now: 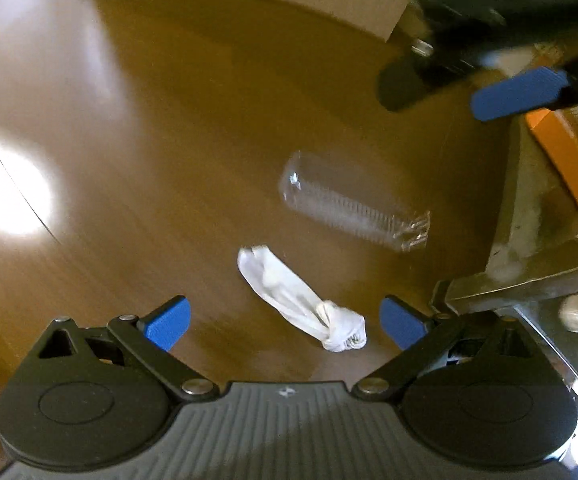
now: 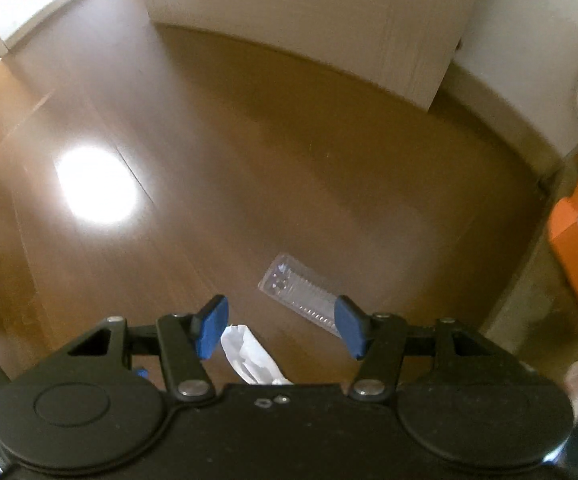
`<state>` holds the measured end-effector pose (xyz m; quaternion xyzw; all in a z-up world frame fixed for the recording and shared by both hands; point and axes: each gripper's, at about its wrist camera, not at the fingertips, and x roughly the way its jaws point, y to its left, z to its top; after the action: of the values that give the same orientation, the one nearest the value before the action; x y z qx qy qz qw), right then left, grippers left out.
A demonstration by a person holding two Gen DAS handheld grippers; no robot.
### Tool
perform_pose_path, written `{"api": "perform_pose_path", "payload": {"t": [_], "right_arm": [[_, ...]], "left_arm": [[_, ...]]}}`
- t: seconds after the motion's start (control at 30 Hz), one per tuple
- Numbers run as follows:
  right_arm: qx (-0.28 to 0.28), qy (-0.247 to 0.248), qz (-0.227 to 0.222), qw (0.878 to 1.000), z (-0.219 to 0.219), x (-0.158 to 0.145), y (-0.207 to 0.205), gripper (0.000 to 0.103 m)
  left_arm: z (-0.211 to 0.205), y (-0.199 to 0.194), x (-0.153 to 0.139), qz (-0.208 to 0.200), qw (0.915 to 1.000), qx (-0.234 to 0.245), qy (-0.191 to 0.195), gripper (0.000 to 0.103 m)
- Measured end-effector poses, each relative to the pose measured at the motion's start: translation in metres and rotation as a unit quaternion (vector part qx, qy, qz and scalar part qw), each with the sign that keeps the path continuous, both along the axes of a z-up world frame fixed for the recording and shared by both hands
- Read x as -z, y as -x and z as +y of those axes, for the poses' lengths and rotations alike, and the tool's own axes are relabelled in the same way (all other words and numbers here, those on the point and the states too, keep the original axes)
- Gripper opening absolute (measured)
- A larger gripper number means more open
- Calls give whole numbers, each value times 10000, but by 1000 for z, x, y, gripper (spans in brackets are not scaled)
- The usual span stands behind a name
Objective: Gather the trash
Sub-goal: 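Lower both tools down to the white tissue and clear plastic tray, then grasp white tissue with left tool while right tool grasps clear plastic tray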
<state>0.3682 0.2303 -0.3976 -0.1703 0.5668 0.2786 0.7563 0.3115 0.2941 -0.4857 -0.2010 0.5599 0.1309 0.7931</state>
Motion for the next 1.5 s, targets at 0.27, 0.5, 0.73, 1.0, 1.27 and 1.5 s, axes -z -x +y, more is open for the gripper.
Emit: {"api": "perform_pose_path", "payload": {"t": [0.27, 0.5, 0.73, 1.0, 1.27, 1.5], "right_arm": [[-114, 772, 299, 9965, 16, 87, -22, 57], [-914, 1421, 157, 9855, 23, 133, -20, 56], [-1324, 1716, 24, 9762, 24, 164, -23, 55], [-1642, 1952, -141, 9668, 18, 175, -10, 30], [-1527, 1818, -184, 9712, 11, 174, 0, 1], [-681, 1131, 61, 9912, 2, 136, 6, 1]], "left_arm": [[5, 5, 75, 594, 9911, -714, 956, 102], [-8, -9, 90, 500, 9924, -541, 988, 101], [-17, -22, 104, 557, 9928, -365, 997, 90], [-24, -24, 107, 519, 9941, -176, 936, 56], [-17, -20, 107, 514, 9941, -274, 914, 29], [3, -7, 98, 484, 9927, -593, 935, 27]]}}
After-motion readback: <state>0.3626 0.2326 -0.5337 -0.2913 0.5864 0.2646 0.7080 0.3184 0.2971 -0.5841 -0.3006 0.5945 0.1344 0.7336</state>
